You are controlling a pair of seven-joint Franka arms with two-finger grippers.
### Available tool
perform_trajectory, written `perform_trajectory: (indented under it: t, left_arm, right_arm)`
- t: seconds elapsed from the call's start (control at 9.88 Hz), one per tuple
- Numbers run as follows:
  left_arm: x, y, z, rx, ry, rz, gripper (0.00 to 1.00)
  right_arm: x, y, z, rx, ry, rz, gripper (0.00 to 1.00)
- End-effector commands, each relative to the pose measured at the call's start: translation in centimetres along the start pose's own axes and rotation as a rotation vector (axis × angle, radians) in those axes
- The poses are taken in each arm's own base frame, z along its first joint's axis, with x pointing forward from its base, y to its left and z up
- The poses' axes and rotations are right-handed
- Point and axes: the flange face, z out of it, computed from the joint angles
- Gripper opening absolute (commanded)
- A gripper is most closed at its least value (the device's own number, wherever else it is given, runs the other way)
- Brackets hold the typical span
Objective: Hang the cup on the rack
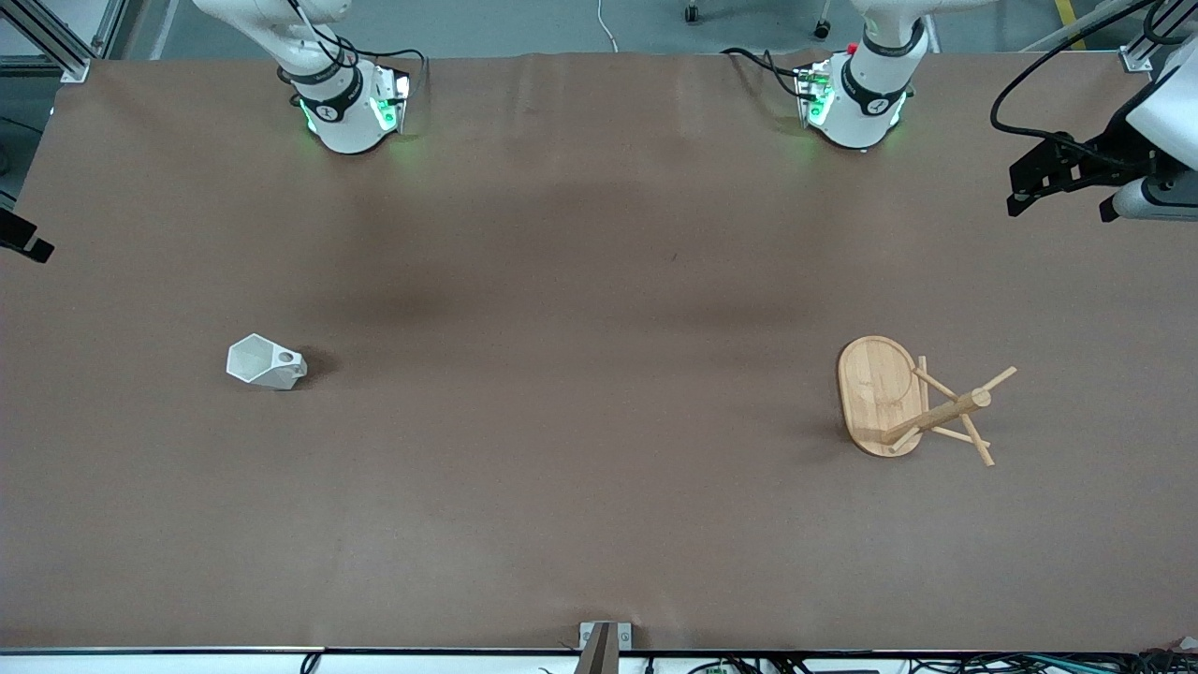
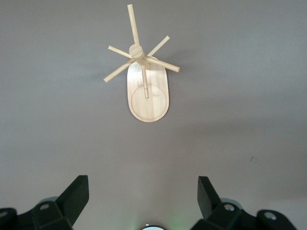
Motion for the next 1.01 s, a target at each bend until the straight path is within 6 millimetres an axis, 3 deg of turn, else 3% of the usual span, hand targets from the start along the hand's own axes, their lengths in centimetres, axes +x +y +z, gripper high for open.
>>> perform_trajectory:
  t: [0.0, 0.4, 0.61, 0.71, 0.91]
  left_arm:
    - [0.3, -0.2, 1.5, -0.017, -0.026, 0.012, 1.0]
    - [0.7, -0.4, 1.3, -0.018, -0.021, 0.012, 1.0]
    - [0.7, -0.2, 1.3, -0.02, -0.021, 0.015, 1.0]
    - [0.7, -0.4, 1.3, -0.02, -0.021, 0.012, 1.0]
    - [0.7, -0.2, 1.3, -0.02, -0.021, 0.017, 1.0]
  right_arm:
    - [-0.5, -0.1, -0.4, -0.003, -0.002, -0.001, 1.0]
    - [-0.6, -0.4, -0.3, -0.004, -0.005, -0.015, 1.0]
    - [-0.4, -0.3, 0.8, -0.006, -0.034, -0.064, 1.0]
    - [0.6, -0.5, 2.7, -0.008, -0.048, -0.072, 1.0]
    - [2.9, -0.7, 10.0, 0.0, -0.053, -0.203, 1.0]
